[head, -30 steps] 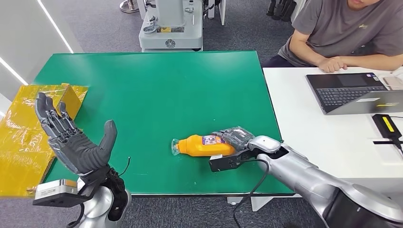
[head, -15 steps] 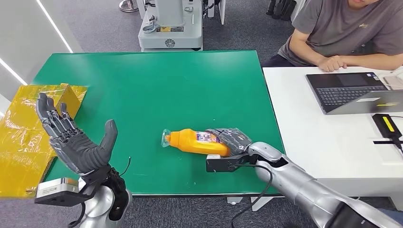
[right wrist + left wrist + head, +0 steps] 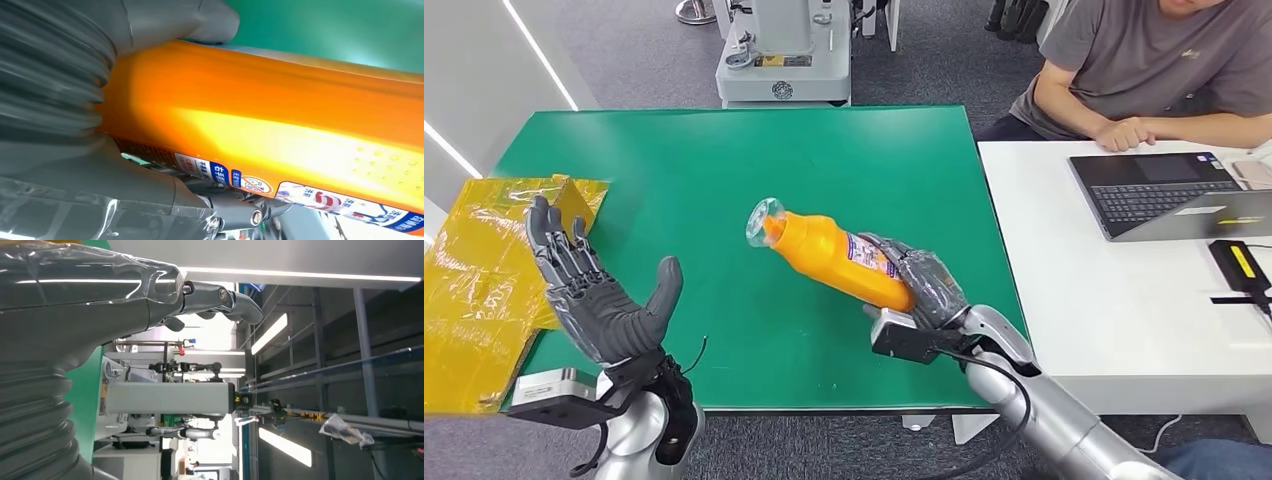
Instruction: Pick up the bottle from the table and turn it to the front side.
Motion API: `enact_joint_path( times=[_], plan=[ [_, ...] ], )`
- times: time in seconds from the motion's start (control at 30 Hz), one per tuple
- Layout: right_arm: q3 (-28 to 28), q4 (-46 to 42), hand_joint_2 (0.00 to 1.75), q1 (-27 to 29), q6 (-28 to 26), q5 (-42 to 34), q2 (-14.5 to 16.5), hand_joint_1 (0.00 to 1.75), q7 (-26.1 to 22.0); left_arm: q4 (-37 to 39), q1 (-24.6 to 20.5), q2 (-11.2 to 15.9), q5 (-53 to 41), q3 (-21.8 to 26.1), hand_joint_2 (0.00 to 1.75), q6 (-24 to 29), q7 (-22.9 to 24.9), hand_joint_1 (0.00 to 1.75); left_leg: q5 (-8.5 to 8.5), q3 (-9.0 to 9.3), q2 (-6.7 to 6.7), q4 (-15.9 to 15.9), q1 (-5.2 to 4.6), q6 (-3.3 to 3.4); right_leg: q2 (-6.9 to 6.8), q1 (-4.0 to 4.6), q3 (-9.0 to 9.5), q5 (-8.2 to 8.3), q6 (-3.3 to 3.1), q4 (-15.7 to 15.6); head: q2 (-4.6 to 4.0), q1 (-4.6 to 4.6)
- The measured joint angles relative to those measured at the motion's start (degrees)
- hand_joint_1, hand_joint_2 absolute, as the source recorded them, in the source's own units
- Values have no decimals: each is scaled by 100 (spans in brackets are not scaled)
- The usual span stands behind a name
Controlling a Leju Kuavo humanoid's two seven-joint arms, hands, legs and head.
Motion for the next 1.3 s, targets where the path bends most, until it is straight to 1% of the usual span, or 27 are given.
enact_joint_path(
  times=[0.1, 0.17, 0.27, 0.37, 0.5, 0.57, 0.7, 0.8, 0.97, 1.13, 1.3],
  plan=[
    [-359, -580, 175, 284, -301, 123, 30, 175, -131, 44, -6, -4, -138, 0, 175, -256, 69, 0, -1, -2, 0, -1, 0, 0, 0, 0, -4, -1, 0, 0, 0, 0],
    [-565, -911, 175, 410, -495, 225, 67, 175, -213, 80, -27, -9, -327, -2, 175, -432, 234, 0, -1, -3, 2, -1, 0, 0, 2, 0, -6, -1, 0, 0, 0, -1],
    [-776, -1207, 175, 464, -590, 308, 138, 175, -249, 166, -86, -25, -635, -11, 175, -674, 531, 0, 0, -3, 4, -1, 0, 0, 4, 0, -7, 0, 0, 1, 0, -1],
    [-923, -1333, 175, 453, -610, 355, 234, 175, -268, 256, -118, -68, -675, -29, 175, -1025, 697, 0, 1, -2, 3, -1, 0, 0, 3, 0, -6, 1, -1, 1, 0, -1],
    [-1002, -1353, 175, 439, -676, 436, 335, 175, -321, 356, -157, -112, -493, -65, 175, -1475, 782, 0, 2, -3, 3, -1, 0, -1, 3, 0, -6, 2, -1, 2, 0, 0],
    [-1009, -1352, 175, 428, -730, 493, 363, 175, -366, 396, -190, -122, -433, -74, 175, -1580, 788, 0, 2, -3, 3, 0, 0, -1, 3, 0, -6, 2, -1, 2, 0, -1],
    [-1004, -1346, 175, 378, -819, 568, 389, 175, -422, 479, -244, -131, -396, -93, 175, -1604, 787, 0, 1, -4, 2, -1, 0, -1, 3, 0, -7, 1, -1, 2, 1, -1],
    [-984, -1311, 175, 343, -766, 568, 398, 175, -438, 531, -273, -133, -305, -106, 175, -1616, 777, 0, 1, -5, 2, -1, 0, -1, 2, 0, -7, 1, -1, 2, 1, 0],
    [-908, -1179, 175, 238, -504, 574, 429, 175, -415, 576, -289, -131, -137, -128, 175, -1730, 735, 0, 1, -5, 2, -1, 0, -1, 2, 0, -6, 1, -1, 2, 0, -1],
    [-766, -856, 175, -52, -152, 636, 512, 175, -251, 595, -356, -151, 40, -162, 175, -1963, 782, 0, 2, -5, 2, -1, 0, 0, 2, 0, -6, 1, -1, 3, 0, -1],
    [-686, -675, 175, -198, -81, 637, 588, 175, -210, 614, -411, -155, 60, -172, 175, -2011, 795, 0, 2, -5, 2, 0, 0, -1, 1, 0, -7, 1, -1, 3, 0, 0]
  ],
)
